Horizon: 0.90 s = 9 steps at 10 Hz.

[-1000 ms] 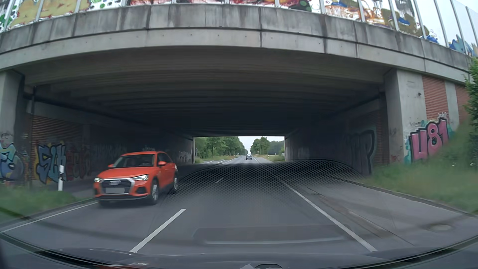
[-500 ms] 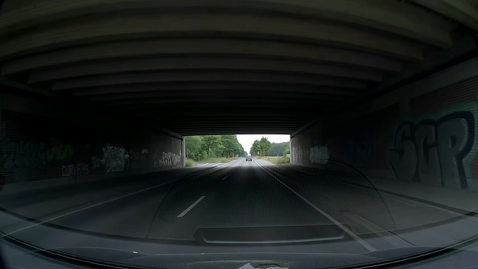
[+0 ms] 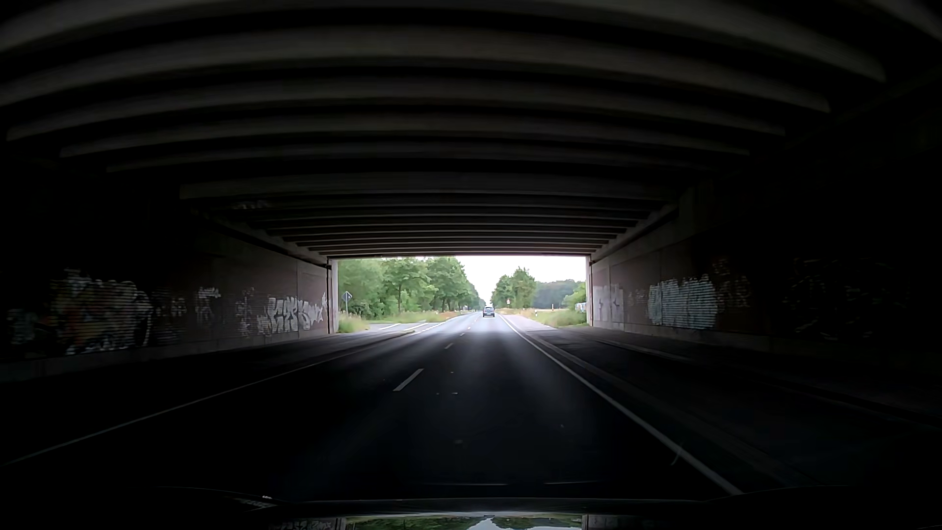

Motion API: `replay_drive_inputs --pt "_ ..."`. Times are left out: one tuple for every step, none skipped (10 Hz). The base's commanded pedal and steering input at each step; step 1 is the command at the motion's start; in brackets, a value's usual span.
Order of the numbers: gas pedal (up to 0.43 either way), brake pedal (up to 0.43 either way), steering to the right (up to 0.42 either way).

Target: Follow the waypoints while adhering to traffic rules and regulations

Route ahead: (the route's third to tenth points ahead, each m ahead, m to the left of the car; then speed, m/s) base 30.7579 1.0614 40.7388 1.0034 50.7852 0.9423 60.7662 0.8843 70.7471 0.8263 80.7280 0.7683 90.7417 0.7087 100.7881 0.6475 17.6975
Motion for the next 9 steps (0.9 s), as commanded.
replay_drive_inputs --pt "0.209 0.0 0.0" --pt "0.209 0.0 0.0" --pt "0.209 0.0 0.0" --pt "0.209 0.0 0.0" --pt "0.209 0.0 0.0" --pt "0.209 0.0 0.0" --pt "0.209 0.0 0.0" --pt "0.209 0.0 0.0" --pt "0.177 0.0 0.0"
